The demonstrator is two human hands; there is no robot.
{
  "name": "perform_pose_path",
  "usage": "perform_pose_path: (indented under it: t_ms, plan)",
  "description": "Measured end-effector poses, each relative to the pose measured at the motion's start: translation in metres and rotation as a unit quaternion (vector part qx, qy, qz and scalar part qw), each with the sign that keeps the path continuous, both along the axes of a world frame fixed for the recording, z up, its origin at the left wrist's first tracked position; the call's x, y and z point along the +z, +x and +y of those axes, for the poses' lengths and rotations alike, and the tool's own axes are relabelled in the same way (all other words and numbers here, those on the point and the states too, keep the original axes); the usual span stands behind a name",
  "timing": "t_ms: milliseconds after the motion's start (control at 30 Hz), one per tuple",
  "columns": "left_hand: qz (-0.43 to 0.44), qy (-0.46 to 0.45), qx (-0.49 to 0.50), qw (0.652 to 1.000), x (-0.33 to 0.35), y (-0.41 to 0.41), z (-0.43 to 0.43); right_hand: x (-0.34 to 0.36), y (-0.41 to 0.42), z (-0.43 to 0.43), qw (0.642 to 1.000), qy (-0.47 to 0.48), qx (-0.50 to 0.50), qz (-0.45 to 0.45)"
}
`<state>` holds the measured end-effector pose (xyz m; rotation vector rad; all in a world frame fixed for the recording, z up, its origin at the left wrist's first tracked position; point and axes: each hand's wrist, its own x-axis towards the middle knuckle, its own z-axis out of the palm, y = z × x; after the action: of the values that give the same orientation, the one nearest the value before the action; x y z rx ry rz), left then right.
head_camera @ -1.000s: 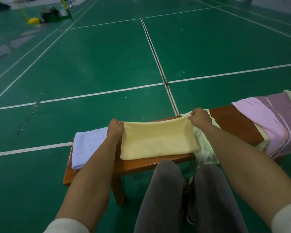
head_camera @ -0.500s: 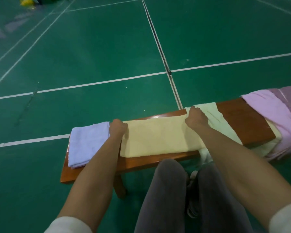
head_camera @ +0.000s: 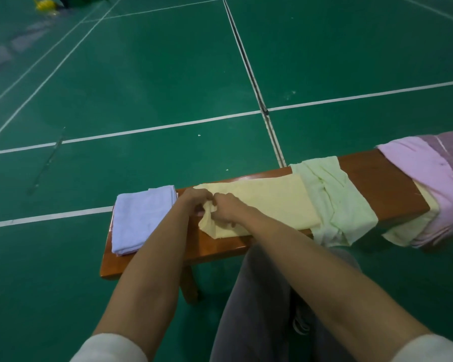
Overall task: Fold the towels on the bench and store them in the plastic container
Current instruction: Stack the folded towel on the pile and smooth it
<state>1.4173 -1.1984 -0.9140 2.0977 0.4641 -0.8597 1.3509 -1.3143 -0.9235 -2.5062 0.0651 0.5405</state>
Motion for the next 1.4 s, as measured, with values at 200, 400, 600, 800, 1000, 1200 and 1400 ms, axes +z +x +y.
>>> perform_pose_path:
  t_ms: [200,400,600,800,1000,1200,1400]
  plan:
    - [0.010,0.030,-0.024,0.999,0.014,-0.002,0.003,0.015,-0.011,0.021,0.984,0.104,-0.045,0.138]
    - [-0.011,-0.019,-0.026,0.999,0.021,-0.016,-0.021,0.018,-0.021,0.036,0.970,0.137,-0.196,0.042]
    - [-0.055,0.001,-0.070,0.996,0.042,-0.021,-0.041,0.035,-0.029,0.014,0.936,0.184,-0.294,0.054]
    - [-0.150,0.016,-0.044,0.988,0.039,-0.024,-0.067,0.049,-0.039,-0.029,0.915,0.223,-0.321,0.101]
    - [-0.242,0.084,-0.095,0.962,0.038,-0.033,-0.103,0.051,-0.045,-0.054,0.892,0.266,-0.334,0.148]
    - [-0.259,0.086,-0.115,0.955,0.038,-0.043,-0.137,0.048,-0.056,-0.075,0.899,0.282,-0.302,0.146]
    - [-0.259,0.053,-0.081,0.961,0.032,-0.039,-0.162,0.042,-0.064,-0.109,0.925,0.198,-0.315,0.081]
